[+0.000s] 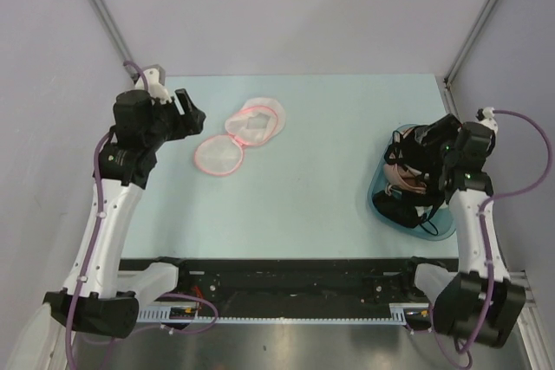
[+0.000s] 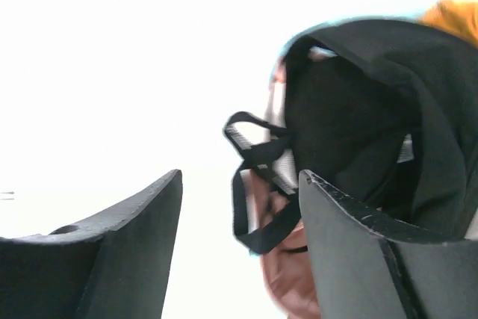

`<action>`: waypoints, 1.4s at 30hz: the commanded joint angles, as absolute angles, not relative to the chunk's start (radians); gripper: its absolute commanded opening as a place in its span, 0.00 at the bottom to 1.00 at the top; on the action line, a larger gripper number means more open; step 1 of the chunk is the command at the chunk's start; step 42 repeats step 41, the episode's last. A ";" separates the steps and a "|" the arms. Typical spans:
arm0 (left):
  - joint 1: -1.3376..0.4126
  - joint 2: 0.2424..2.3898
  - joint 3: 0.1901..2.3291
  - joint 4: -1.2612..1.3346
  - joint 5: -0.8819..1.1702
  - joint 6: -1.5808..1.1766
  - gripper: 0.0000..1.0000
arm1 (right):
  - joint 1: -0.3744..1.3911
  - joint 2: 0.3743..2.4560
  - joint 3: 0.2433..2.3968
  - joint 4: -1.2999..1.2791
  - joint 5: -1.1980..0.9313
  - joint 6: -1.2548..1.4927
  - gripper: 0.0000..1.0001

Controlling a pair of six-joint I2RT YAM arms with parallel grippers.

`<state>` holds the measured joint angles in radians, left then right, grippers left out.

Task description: Unzip the laundry bag and remove the bra

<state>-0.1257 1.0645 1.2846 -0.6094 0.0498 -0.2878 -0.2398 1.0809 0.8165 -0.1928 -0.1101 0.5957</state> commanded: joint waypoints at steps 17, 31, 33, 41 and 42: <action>-0.146 1.088 1.284 -0.587 0.207 -0.325 0.93 | 0.444 0.755 1.002 -0.736 0.371 0.623 1.00; -0.348 1.028 1.057 -0.560 0.173 -0.282 0.99 | 0.769 0.753 0.962 -1.092 0.677 0.879 1.00; -0.350 1.046 1.061 -0.569 0.160 -0.267 0.99 | 0.770 0.752 0.959 -1.091 0.687 0.885 1.00; -0.350 1.087 1.068 -0.583 0.130 -0.255 1.00 | 0.770 0.779 0.951 -1.094 0.710 0.922 1.00; -0.350 1.087 1.068 -0.583 0.130 -0.255 1.00 | 0.770 0.779 0.951 -1.094 0.710 0.922 1.00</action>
